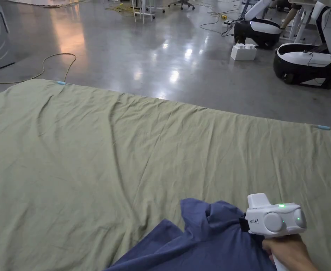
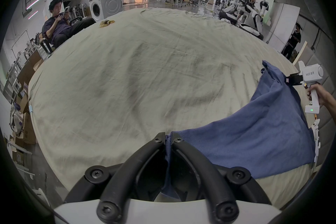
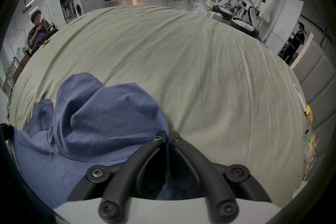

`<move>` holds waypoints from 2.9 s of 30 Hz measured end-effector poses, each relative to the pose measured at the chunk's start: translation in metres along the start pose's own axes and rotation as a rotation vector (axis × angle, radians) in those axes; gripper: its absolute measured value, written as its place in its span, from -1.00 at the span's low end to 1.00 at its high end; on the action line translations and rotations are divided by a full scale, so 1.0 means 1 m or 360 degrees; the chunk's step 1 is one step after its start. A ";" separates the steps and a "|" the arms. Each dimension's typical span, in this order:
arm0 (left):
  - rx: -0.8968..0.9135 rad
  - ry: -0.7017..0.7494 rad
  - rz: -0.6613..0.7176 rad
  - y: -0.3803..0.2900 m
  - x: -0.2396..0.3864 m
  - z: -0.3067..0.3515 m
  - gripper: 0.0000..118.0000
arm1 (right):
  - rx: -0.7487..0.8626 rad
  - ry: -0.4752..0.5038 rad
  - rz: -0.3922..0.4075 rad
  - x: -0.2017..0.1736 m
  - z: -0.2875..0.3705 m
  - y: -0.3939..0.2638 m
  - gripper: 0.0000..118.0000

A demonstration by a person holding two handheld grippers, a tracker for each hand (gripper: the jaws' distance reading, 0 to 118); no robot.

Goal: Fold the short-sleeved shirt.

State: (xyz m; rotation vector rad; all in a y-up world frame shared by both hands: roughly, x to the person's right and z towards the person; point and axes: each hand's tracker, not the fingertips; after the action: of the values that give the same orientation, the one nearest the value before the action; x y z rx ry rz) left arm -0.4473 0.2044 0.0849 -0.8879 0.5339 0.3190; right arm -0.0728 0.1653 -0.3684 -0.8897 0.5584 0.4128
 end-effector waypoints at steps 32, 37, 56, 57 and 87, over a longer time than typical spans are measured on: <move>0.0887 -0.0422 -0.0149 0.222 0.082 0.178 -0.92 | 0.1098 -0.0635 -0.0296 0.084 0.392 0.015 -0.97; 0.0981 -0.0429 -0.0211 0.268 0.099 0.205 -0.92 | 0.1187 -0.0700 -0.0286 0.104 0.422 0.037 -0.97; 0.1133 -0.0273 -0.0251 0.430 0.128 0.214 -0.92 | 0.1390 -0.0837 -0.0213 0.099 0.457 0.168 -0.97; 0.1138 -0.0269 -0.0248 0.437 0.130 0.214 -0.92 | 0.1399 -0.0843 -0.0204 0.099 0.457 0.172 -0.97; 0.0970 -0.0297 -0.0231 0.299 0.106 0.147 -0.92 | 0.1229 -0.0777 -0.0218 0.082 0.399 0.045 -0.97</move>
State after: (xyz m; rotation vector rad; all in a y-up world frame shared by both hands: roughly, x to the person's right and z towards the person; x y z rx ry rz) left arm -0.4565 0.5050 -0.0927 -0.2987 0.3580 0.0916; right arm 0.0793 0.5254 -0.2451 -0.0685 0.1663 0.2410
